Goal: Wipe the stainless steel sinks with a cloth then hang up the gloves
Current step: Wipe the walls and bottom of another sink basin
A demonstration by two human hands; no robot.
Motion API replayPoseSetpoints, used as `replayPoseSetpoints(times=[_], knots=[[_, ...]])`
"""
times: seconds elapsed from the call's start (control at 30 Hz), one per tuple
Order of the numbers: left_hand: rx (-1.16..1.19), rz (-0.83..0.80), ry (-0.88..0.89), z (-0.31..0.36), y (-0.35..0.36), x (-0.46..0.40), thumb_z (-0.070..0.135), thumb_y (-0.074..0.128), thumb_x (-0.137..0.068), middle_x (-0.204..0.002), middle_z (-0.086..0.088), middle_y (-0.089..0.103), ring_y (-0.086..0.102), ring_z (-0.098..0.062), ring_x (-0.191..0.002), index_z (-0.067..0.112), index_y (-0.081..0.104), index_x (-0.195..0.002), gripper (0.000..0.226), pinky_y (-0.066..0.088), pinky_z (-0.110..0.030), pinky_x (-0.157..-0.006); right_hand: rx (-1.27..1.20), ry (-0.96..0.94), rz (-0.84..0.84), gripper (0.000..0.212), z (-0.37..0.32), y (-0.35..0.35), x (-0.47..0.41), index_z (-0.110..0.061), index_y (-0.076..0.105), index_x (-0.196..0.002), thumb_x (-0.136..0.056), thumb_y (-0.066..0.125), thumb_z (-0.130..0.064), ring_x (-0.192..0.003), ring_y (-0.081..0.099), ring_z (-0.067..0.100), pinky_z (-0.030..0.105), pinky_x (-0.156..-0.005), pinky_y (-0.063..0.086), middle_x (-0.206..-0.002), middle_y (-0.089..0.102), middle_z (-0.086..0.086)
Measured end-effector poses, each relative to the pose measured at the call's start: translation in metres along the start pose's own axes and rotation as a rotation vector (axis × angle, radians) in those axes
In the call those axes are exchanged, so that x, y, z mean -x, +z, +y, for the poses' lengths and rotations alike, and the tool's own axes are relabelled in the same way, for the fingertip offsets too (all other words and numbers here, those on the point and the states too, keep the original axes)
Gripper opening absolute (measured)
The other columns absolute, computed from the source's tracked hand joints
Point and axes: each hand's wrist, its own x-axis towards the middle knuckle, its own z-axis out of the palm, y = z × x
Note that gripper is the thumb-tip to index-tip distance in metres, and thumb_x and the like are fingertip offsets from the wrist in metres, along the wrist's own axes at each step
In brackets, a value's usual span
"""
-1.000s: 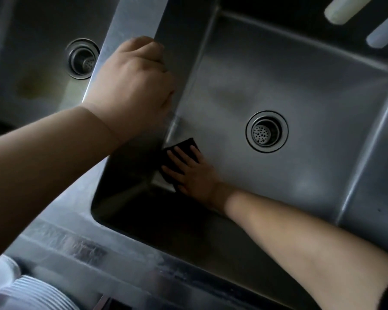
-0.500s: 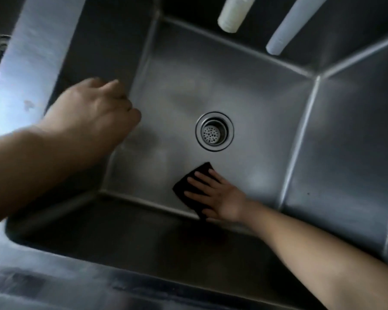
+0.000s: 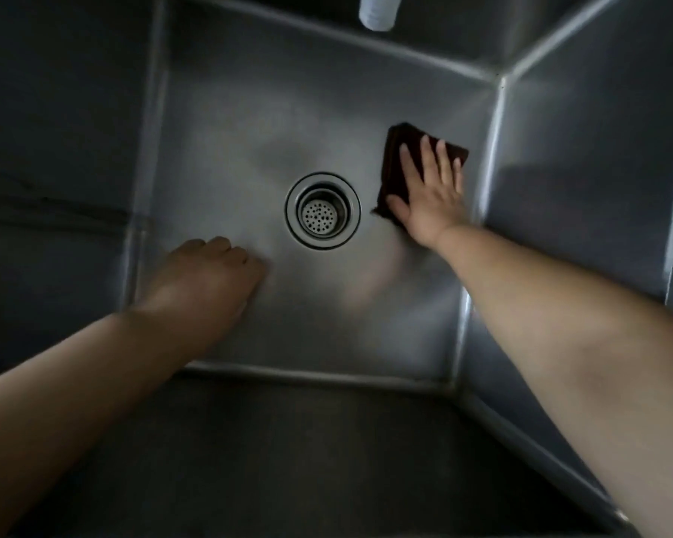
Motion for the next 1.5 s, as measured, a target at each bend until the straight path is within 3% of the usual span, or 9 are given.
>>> replayPoseSetpoints(times=[0.2, 0.27, 0.43, 0.57, 0.8, 0.97, 1.2, 1.3, 1.5], knots=[[-0.059, -0.250, -0.151, -0.014, 0.026, 0.009, 0.023, 0.079, -0.058, -0.080, -0.010, 0.065, 0.061, -0.032, -0.075, 0.011, 0.065, -0.083, 0.031, 0.045, -0.036, -0.065, 0.020, 0.266, 0.037, 0.074, 0.012, -0.002, -0.005, -0.023, 0.000, -0.152, -0.094, 0.033, -0.053, -0.146, -0.007, 0.029, 0.043, -0.117, -0.004, -0.159, -0.005, 0.011], [-0.024, -0.261, -0.160, -0.015, 0.026, 0.011, 0.022, 0.082, -0.054, -0.079, -0.013, 0.066, 0.062, -0.034, -0.073, 0.008, 0.068, -0.084, 0.036, 0.047, -0.038, -0.064, 0.037, 0.263, 0.033, 0.073, 0.012, -0.001, 0.010, -0.019, 0.001, -0.152, -0.095, 0.034, -0.050, -0.146, -0.004, 0.029, 0.041, -0.118, -0.003, -0.159, -0.003, 0.015], [-0.077, -0.397, -0.171, -0.018, 0.029, 0.016, 0.044, 0.053, -0.084, -0.119, 0.003, 0.056, 0.052, -0.018, -0.108, 0.027, 0.049, -0.112, 0.033, 0.037, -0.030, -0.077, 0.154, 0.190, -0.037, 0.074, 0.011, 0.008, 0.069, -0.013, -0.001, -0.151, -0.096, 0.035, -0.045, -0.146, -0.005, 0.031, 0.041, -0.117, -0.005, -0.157, -0.005, 0.020], [0.009, -0.402, -0.200, -0.020, 0.024, 0.018, 0.039, 0.054, -0.086, -0.118, -0.001, 0.057, 0.052, -0.021, -0.108, 0.027, 0.052, -0.107, 0.025, 0.037, -0.030, -0.080, 0.247, 0.199, -0.201, 0.078, -0.009, 0.015, 0.119, -0.012, -0.009, -0.150, -0.095, 0.031, -0.050, -0.145, -0.007, 0.034, 0.045, -0.115, 0.000, -0.156, -0.011, 0.024], [0.029, -0.371, -0.185, -0.011, 0.018, 0.015, 0.031, 0.051, -0.090, -0.120, -0.004, 0.058, 0.053, -0.023, -0.109, 0.020, 0.054, -0.111, 0.024, 0.039, -0.030, -0.086, 0.225, 0.499, -0.606, 0.085, -0.095, 0.030, 0.177, -0.007, -0.007, -0.148, -0.093, 0.040, -0.053, -0.137, 0.012, 0.044, 0.051, -0.096, 0.038, -0.152, 0.001, 0.027], [0.011, -0.338, -0.207, -0.017, 0.000, 0.014, 0.024, 0.044, -0.095, -0.124, -0.003, 0.056, 0.052, -0.024, -0.114, 0.020, 0.053, -0.114, 0.021, 0.038, -0.031, -0.088, 0.218, 0.447, -0.813, 0.068, -0.139, 0.027, 0.175, 0.013, -0.004, -0.142, -0.097, 0.032, -0.023, -0.135, 0.020, 0.049, 0.051, -0.107, 0.028, -0.148, 0.010, 0.035], [-0.154, -0.028, -0.235, -0.039, -0.050, 0.029, 0.027, 0.053, -0.091, -0.099, -0.001, 0.062, 0.059, -0.023, -0.092, 0.020, 0.055, -0.104, 0.015, 0.029, -0.030, -0.063, 0.184, 0.154, -0.690, 0.050, -0.182, 0.006, 0.178, 0.019, 0.021, -0.137, -0.096, 0.035, -0.007, -0.122, 0.033, 0.050, 0.056, -0.104, 0.031, -0.140, 0.022, 0.036], [-0.165, -0.024, -0.258, -0.054, -0.057, 0.032, 0.028, 0.052, -0.091, -0.103, 0.001, 0.061, 0.058, -0.021, -0.098, 0.021, 0.054, -0.106, 0.016, 0.028, -0.029, -0.064, 0.231, 0.056, -0.624, 0.051, -0.196, 0.001, 0.166, 0.022, 0.029, -0.132, -0.095, 0.042, -0.010, -0.117, 0.037, 0.048, 0.055, -0.098, 0.037, -0.136, 0.028, 0.036], [-0.101, -0.174, -0.257, -0.057, -0.045, 0.031, 0.029, 0.050, -0.092, -0.112, -0.001, 0.059, 0.055, -0.023, -0.106, 0.022, 0.051, -0.110, 0.019, 0.035, -0.031, -0.074, 0.097, -0.137, -0.242, 0.077, -0.202, 0.006, 0.109, 0.004, 0.006, -0.147, -0.093, 0.043, -0.036, -0.119, 0.038, 0.038, 0.043, -0.092, 0.036, -0.138, 0.034, 0.023]])
